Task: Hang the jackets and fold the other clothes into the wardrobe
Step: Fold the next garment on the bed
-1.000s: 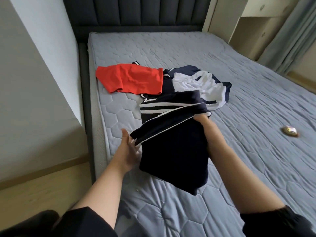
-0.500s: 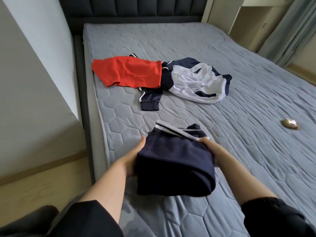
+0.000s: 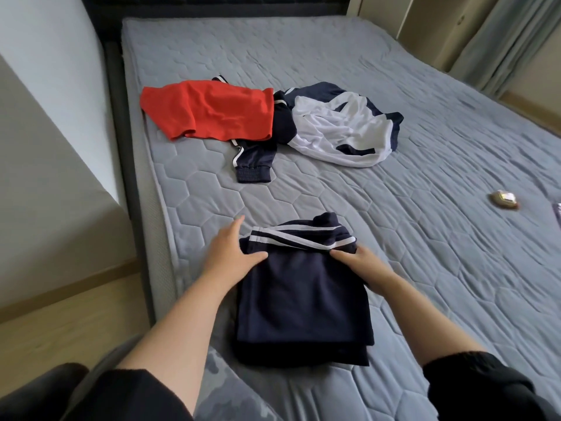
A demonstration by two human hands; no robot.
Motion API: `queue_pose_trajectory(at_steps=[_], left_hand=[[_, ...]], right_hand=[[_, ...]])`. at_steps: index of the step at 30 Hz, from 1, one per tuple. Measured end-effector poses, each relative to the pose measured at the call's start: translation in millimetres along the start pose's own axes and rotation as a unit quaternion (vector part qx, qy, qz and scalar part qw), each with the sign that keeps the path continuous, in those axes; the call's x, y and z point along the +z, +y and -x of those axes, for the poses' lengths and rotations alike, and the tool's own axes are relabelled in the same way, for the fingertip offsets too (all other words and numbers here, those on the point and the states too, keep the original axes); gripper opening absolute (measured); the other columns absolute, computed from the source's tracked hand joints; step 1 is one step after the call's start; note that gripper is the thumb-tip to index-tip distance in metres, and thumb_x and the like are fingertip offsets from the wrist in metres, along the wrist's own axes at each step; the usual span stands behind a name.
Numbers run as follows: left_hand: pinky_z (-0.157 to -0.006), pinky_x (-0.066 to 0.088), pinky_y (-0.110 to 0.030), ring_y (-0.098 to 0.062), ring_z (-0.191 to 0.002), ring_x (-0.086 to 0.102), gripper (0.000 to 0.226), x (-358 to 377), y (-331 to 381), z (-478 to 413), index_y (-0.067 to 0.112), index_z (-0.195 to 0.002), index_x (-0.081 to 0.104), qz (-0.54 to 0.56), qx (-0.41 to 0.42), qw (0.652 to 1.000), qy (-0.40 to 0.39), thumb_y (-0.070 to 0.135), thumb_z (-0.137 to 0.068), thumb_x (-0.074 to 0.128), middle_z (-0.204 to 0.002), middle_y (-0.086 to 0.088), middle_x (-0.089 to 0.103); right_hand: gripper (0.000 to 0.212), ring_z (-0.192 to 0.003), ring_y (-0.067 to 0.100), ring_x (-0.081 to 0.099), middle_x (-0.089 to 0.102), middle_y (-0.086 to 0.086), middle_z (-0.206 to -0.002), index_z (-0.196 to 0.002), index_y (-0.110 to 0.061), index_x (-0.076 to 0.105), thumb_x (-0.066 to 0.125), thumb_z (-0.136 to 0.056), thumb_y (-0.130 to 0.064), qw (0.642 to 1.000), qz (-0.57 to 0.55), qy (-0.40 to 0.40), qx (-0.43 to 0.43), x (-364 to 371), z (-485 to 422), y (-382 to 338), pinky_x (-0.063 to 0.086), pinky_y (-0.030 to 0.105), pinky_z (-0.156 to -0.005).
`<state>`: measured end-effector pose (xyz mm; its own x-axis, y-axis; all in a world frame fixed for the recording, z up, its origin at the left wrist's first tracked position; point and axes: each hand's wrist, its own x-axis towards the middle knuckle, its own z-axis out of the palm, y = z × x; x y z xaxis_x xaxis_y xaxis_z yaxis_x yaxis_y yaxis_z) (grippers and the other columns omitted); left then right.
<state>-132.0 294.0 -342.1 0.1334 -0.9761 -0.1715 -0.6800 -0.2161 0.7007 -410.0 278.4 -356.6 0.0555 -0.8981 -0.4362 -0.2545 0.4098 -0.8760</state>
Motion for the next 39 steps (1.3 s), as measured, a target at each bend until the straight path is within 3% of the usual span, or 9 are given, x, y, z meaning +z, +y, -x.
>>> queue_pose_trajectory(at_steps=[2, 5, 8, 12, 18, 23, 29, 34, 39], left_hand=[[-0.1, 0.034, -0.028, -0.023, -0.121, 0.046, 0.067, 10.5, 3.9, -0.6, 0.019, -0.134, 0.051, -0.029, 0.128, 0.99, 0.054, 0.03, -0.074, 0.079, -0.127, -0.003, 0.052], [-0.087, 0.034, -0.022, -0.026, -0.106, 0.051, 0.033, 24.0, 6.3, 0.5, 0.011, -0.106, 0.067, -0.03, 0.168, 0.982, 0.084, 0.02, -0.076, 0.077, -0.106, -0.005, 0.059], [-0.08, 0.034, -0.024, -0.026, -0.1, 0.051, 0.022, 27.2, 9.6, 0.7, 0.009, -0.094, 0.066, -0.015, 0.15, 0.983, 0.108, 0.018, -0.077, 0.077, -0.096, -0.006, 0.058], [-0.083, 0.035, -0.024, -0.026, -0.101, 0.05, 0.021, 25.1, 11.1, -1.0, 0.007, -0.089, 0.069, 0.022, 0.109, 0.99, 0.085, 0.026, -0.081, 0.074, -0.09, -0.005, 0.059], [-0.078, 0.04, -0.033, -0.027, -0.094, 0.053, 0.025, 19.9, 12.7, -3.0, 0.01, -0.082, 0.06, 0.088, 0.019, 0.996, 0.024, 0.035, -0.087, 0.064, -0.085, -0.005, 0.059], [-0.052, 0.033, -0.012, -0.012, -0.063, 0.048, 0.018, 16.8, 11.3, -4.2, 0.017, -0.074, 0.054, 0.111, 0.011, 0.993, 0.043, 0.023, -0.09, 0.06, -0.064, 0.007, 0.052], [-0.051, 0.033, -0.013, -0.01, -0.06, 0.046, 0.018, 15.9, 9.9, -5.2, 0.009, -0.077, 0.058, 0.132, -0.003, 0.989, 0.06, 0.02, -0.091, 0.058, -0.063, 0.003, 0.051], [-0.058, 0.037, -0.02, -0.015, -0.068, 0.051, 0.015, 17.1, 9.2, -5.6, 0.006, -0.084, 0.062, 0.161, -0.035, 0.985, 0.055, 0.019, -0.092, 0.058, -0.075, -0.004, 0.058], [-0.065, 0.038, -0.029, -0.027, -0.08, 0.057, 0.02, 18.4, 3.4, -8.7, 0.002, -0.089, 0.066, 0.094, -0.07, 0.992, 0.04, 0.02, -0.09, 0.059, -0.084, -0.012, 0.063]], right_hand=[[0.018, -0.087, 0.0, 0.068, 0.073, -0.012, -0.093, -0.099, -0.024, 0.065, 0.065, -0.088, -0.009, 0.999, 0.022, -0.002, -0.049, 3.0, 1.7, 1.6, 0.051, 0.012, -0.07], [0.024, -0.086, -0.001, 0.062, 0.065, -0.015, -0.093, -0.102, -0.023, 0.055, 0.07, -0.082, -0.019, 0.99, 0.111, 0.068, -0.057, 3.8, 4.7, 3.5, 0.047, 0.017, -0.072], [0.04, -0.079, 0.0, 0.056, 0.058, -0.012, -0.097, -0.113, -0.026, 0.046, 0.07, -0.081, -0.024, 0.971, 0.162, 0.165, -0.067, -0.4, 6.1, 7.0, 0.04, 0.018, -0.068], [0.021, -0.069, 0.005, 0.059, 0.065, -0.006, -0.083, -0.096, -0.033, 0.056, 0.065, -0.082, -0.022, 0.951, 0.205, 0.205, -0.104, -9.6, 7.2, 6.9, 0.043, 0.021, -0.062], [0.016, -0.073, -0.003, 0.056, 0.061, -0.018, -0.077, -0.082, -0.029, 0.063, 0.067, -0.079, -0.014, 0.933, 0.274, 0.183, -0.145, -19.9, 1.7, -0.6, 0.036, 0.007, -0.063], [0.016, -0.081, 0.012, 0.055, 0.056, -0.009, -0.082, -0.091, -0.02, 0.066, 0.068, -0.077, -0.013, 0.894, 0.393, 0.132, -0.169, -22.6, -2.5, -3.0, 0.037, 0.023, -0.073], [0.01, -0.085, 0.007, 0.059, 0.068, -0.004, -0.085, -0.085, -0.017, 0.071, 0.066, -0.085, -0.008, 0.941, 0.291, 0.097, -0.142, -34.6, -10.3, -17.4, 0.039, 0.017, -0.078], [0.03, -0.059, 0.006, 0.047, 0.054, -0.007, -0.059, -0.065, -0.01, 0.06, 0.053, -0.093, 0.0, 0.995, 0.088, -0.044, -0.031, -46.3, -17.0, -33.9, 0.039, 0.016, -0.063], [0.027, -0.057, 0.009, 0.045, 0.052, -0.006, -0.058, -0.062, -0.017, 0.06, 0.061, -0.089, -0.016, 0.965, 0.253, 0.059, -0.028, -27.9, -27.7, -33.0, 0.036, 0.021, -0.056]])
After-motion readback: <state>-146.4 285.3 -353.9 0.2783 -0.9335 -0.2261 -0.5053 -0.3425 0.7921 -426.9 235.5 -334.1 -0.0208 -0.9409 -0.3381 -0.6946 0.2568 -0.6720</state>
